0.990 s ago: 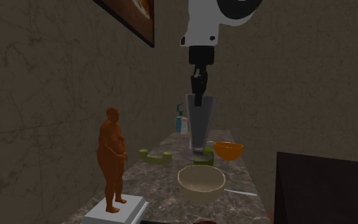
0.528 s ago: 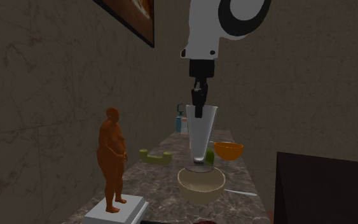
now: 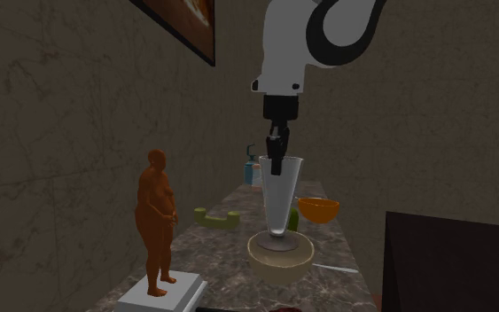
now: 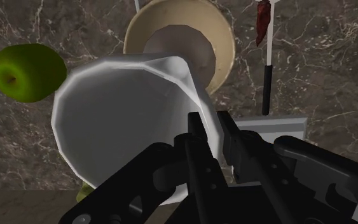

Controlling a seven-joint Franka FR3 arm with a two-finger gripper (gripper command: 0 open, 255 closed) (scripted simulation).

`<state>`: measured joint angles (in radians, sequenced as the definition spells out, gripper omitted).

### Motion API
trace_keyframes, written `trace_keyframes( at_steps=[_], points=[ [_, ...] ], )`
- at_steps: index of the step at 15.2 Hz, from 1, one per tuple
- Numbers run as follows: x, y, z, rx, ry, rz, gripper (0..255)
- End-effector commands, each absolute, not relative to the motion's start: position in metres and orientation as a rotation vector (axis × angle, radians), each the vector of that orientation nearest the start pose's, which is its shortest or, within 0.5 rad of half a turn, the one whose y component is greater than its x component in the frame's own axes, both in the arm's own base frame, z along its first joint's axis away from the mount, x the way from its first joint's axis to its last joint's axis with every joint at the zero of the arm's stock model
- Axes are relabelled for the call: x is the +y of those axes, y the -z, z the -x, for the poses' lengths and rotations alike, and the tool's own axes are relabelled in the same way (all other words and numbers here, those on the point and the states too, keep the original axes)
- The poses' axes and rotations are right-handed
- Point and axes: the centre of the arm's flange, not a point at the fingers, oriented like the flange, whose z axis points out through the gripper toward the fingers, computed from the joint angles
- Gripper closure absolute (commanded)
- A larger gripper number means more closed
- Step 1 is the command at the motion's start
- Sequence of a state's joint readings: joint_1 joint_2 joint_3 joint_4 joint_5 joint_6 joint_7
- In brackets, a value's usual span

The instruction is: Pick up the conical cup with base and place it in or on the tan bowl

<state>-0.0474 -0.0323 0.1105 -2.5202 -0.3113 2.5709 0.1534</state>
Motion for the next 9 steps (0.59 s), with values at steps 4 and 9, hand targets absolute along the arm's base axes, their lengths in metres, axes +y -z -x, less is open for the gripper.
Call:
trace_keyframes(
  at_steps=[4,9],
  points=[
    [0.0343,-0.297,-0.4661,-0.274,0.169,3.298,0],
    [0.0343,-0.2971,-0.4661,-0.274,0.169,3.298,0]
  ],
)
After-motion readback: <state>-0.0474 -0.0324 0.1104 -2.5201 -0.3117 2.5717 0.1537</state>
